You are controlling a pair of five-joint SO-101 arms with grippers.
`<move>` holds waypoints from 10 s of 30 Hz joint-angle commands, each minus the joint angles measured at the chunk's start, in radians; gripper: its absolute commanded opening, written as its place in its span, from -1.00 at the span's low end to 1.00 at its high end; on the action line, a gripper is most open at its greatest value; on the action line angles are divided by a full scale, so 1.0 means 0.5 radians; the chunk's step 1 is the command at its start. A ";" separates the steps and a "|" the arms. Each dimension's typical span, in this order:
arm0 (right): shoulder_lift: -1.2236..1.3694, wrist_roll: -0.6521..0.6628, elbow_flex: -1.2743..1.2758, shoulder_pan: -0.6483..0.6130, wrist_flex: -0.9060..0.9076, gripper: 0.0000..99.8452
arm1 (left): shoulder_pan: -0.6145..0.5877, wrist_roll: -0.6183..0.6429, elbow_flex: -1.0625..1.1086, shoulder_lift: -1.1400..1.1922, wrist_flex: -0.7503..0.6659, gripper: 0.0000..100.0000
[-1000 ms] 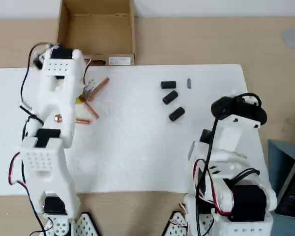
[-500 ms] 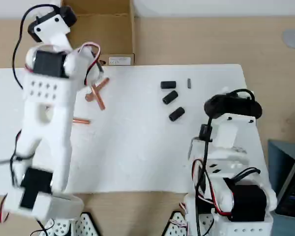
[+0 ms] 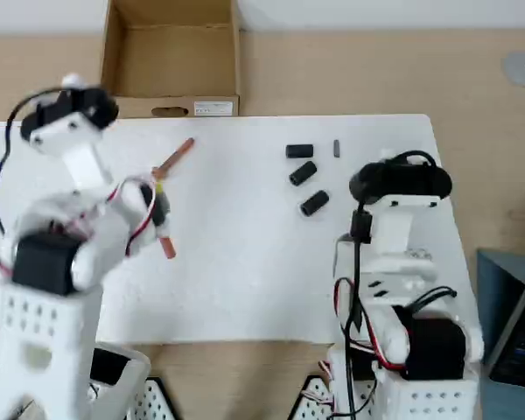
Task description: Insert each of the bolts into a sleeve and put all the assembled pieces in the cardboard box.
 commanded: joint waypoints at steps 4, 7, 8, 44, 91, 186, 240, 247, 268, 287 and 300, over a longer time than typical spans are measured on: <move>-0.035 0.018 0.054 0.005 -0.114 -0.98 | 0.009 -0.009 0.574 -0.603 -0.295 -1.00; -0.167 0.021 0.121 -0.081 -0.141 -0.98 | 0.009 -0.006 0.752 -0.796 -0.359 -1.00; -0.232 0.021 0.158 -0.127 -0.150 -0.98 | 0.009 -0.006 0.801 -0.858 -0.377 -1.00; -1.254 0.503 1.088 -1.628 -0.684 -0.98 | 0.292 0.190 1.185 -1.855 -0.939 -1.00; -1.254 0.601 1.026 -1.686 -0.847 -0.98 | 0.663 0.295 1.369 -1.864 -0.592 -1.00; 3.279 0.503 -2.674 -0.766 -1.452 -0.98 | -0.580 -0.887 2.510 -1.864 -0.700 -1.00; 4.654 0.896 -4.847 -0.542 -0.384 -0.72 | -0.580 -0.887 2.516 -1.864 -0.730 -0.99; 4.353 0.896 -4.847 -0.480 0.107 -0.72 | -0.577 -0.890 2.516 -1.864 -0.730 -0.99; 3.751 0.878 -4.368 -0.397 0.494 -0.72 | -0.571 -0.893 2.516 -1.864 -0.730 -0.99; 2.423 -0.092 -2.190 -0.229 0.488 -0.71 | -0.568 -0.887 2.516 -1.864 -0.730 -0.99; 2.739 -0.687 -1.699 -0.176 0.445 -0.71 | -0.571 -0.887 2.516 -1.864 -0.730 -0.99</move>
